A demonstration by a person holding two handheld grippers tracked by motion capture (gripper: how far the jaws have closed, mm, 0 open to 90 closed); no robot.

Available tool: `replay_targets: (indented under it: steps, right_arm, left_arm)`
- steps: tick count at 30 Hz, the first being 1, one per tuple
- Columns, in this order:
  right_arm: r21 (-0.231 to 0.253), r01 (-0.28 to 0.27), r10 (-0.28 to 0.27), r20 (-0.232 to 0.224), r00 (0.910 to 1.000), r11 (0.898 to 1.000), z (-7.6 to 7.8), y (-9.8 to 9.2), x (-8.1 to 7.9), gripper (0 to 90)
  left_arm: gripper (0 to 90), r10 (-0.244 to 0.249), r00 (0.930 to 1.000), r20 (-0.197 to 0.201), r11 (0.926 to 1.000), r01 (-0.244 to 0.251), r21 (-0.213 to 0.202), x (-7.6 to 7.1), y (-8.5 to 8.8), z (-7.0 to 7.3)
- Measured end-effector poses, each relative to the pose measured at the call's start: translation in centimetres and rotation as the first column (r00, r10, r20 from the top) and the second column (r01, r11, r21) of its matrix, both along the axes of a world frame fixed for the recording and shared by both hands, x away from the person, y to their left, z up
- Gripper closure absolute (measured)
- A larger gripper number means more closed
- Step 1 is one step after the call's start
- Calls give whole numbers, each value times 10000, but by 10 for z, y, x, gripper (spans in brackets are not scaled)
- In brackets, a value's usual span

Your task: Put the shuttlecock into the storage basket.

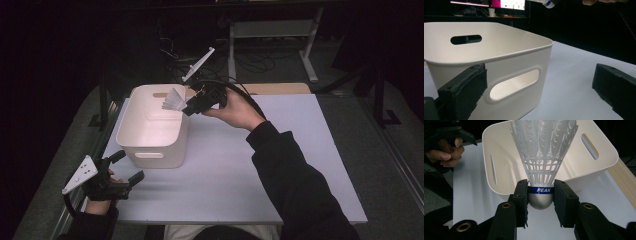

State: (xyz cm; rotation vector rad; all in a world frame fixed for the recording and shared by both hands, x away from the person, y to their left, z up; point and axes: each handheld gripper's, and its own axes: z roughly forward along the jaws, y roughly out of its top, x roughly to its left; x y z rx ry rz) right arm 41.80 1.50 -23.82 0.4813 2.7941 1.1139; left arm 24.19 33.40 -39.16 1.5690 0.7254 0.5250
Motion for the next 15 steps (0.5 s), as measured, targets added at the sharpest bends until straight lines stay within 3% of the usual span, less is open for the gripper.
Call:
replay_targets:
  steps: [15]
  right_arm:
    - [43, -194, 194, -62, 9998, 9998, -3, 16, 3, 642]
  left_arm:
    - [0, -1, 10000, -1, 10000, 1, -3, 0, 0, 0]
